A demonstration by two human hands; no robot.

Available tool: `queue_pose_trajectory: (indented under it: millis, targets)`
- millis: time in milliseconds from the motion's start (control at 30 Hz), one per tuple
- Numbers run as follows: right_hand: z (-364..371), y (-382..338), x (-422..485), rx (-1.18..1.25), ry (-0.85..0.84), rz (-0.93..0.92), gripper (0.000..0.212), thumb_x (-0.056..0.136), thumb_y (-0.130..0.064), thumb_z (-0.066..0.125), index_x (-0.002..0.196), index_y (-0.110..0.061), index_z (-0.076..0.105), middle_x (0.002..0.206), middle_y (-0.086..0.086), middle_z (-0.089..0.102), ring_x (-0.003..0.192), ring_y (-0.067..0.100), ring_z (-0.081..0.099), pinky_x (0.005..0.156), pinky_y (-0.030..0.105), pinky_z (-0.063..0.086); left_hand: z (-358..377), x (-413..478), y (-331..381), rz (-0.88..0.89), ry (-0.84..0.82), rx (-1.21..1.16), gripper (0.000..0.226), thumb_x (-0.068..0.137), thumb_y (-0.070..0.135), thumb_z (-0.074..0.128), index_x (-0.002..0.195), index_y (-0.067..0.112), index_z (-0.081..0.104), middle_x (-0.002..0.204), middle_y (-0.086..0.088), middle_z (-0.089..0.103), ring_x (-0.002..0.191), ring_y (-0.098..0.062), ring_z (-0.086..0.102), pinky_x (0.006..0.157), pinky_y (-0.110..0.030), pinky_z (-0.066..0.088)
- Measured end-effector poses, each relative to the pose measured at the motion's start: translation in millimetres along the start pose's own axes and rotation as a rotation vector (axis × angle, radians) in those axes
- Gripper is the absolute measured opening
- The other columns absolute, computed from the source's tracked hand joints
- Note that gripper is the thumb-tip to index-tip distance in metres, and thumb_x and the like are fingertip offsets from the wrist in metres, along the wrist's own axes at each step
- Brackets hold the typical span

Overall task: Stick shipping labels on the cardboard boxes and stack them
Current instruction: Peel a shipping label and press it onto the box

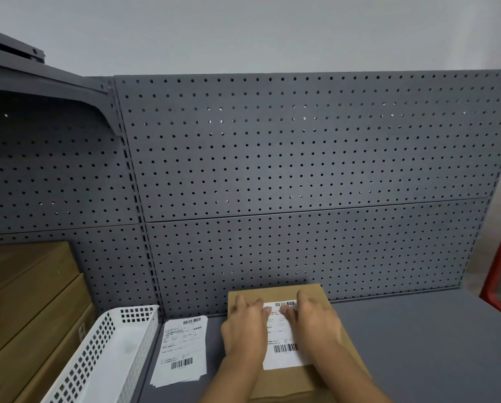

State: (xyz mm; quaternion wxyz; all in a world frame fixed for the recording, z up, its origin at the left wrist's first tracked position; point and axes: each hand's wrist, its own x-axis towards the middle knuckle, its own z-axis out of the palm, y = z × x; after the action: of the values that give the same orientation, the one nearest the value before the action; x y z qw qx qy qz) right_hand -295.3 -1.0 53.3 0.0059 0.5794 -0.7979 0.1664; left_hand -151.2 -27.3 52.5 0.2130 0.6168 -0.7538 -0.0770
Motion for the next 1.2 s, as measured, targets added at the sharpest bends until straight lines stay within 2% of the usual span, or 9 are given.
queue_pose_trajectory:
  millis: [200,267,333,433,567,867,1033,1133,1200]
  targets:
    - [-1,11,5,0.08,-0.017,0.019,0.02,0.106,-0.038,0.038,0.094,-0.022,0.038,0.085,-0.004,0.055,0.079,0.025,0.053,0.069,0.035,0.046,-5,8,-6,-0.011,-0.014,0.012,0.032,0.105,0.048,0.046,0.124,0.038,0.069,0.127,0.003,0.06,0.103,-0.022,0.069,0.081,-0.032,0.05]
    - [-4,9,7,0.1,0.0,0.027,0.02,0.104,-0.038,0.038,0.092,-0.022,0.043,0.085,-0.004,0.059,0.08,0.025,0.057,0.071,0.036,0.047,-8,13,-7,-0.009,0.002,0.035,0.03,0.102,0.045,0.048,0.108,0.033,0.075,0.112,0.005,0.063,0.088,-0.021,0.068,0.075,-0.031,0.051]
    - [-9,7,13,0.095,0.012,0.028,0.03,0.104,-0.044,0.037,0.089,-0.021,0.05,0.087,-0.002,0.065,0.083,0.024,0.062,0.078,0.036,0.048,-8,19,-5,0.003,0.01,0.071,0.032,0.101,0.043,0.048,0.097,0.027,0.074,0.105,0.004,0.059,0.087,-0.019,0.064,0.08,-0.033,0.051]
    - [-8,6,27,0.029,0.009,0.046,0.044,0.099,-0.061,0.038,0.097,-0.021,0.057,0.1,-0.001,0.069,0.093,0.021,0.065,0.098,0.039,0.041,0,28,-2,-0.021,0.002,0.044,0.036,0.098,0.06,0.051,0.106,0.029,0.066,0.113,0.003,0.059,0.107,-0.018,0.063,0.094,-0.035,0.045]
    - [3,8,34,0.035,-0.039,0.101,0.057,0.092,-0.074,0.041,0.109,-0.02,0.052,0.109,-0.003,0.062,0.095,0.018,0.065,0.1,0.041,0.035,13,36,-9,-0.058,0.016,0.022,0.045,0.097,0.068,0.045,0.117,0.029,0.056,0.12,0.004,0.06,0.113,-0.019,0.061,0.096,-0.037,0.043]
    - [9,16,38,0.095,0.014,0.072,0.03,0.103,-0.048,0.041,0.095,-0.021,0.05,0.098,-0.004,0.064,0.084,0.022,0.064,0.092,0.039,0.039,15,39,-12,-0.049,0.05,-0.038,0.026,0.108,0.043,0.04,0.123,0.033,0.06,0.119,0.004,0.061,0.109,-0.018,0.061,0.095,-0.036,0.039]
    - [2,27,34,0.247,0.022,0.043,0.024,0.104,-0.039,0.047,0.084,-0.026,0.046,0.082,-0.01,0.061,0.073,0.014,0.06,0.091,0.038,0.041,3,33,-17,-0.032,0.019,-0.166,0.029,0.109,0.029,0.04,0.127,0.031,0.063,0.121,0.004,0.06,0.107,-0.021,0.061,0.1,-0.036,0.043]
    - [-6,40,24,0.368,-0.006,-0.083,0.015,0.103,-0.031,0.048,0.099,-0.028,0.062,0.099,-0.01,0.066,0.092,0.015,0.063,0.098,0.042,0.047,-15,17,-19,0.117,-0.059,-0.169,0.032,0.108,0.027,0.039,0.131,0.027,0.062,0.127,0.007,0.057,0.12,-0.02,0.055,0.105,-0.036,0.043]
    - [-10,43,12,0.304,-0.013,-0.245,0.029,0.103,-0.028,0.045,0.122,-0.027,0.067,0.123,-0.011,0.062,0.115,0.014,0.057,0.102,0.039,0.043,-22,1,-17,0.266,-0.103,-0.115,0.039,0.107,0.023,0.038,0.141,0.026,0.058,0.14,0.01,0.055,0.131,-0.018,0.049,0.11,-0.034,0.041]
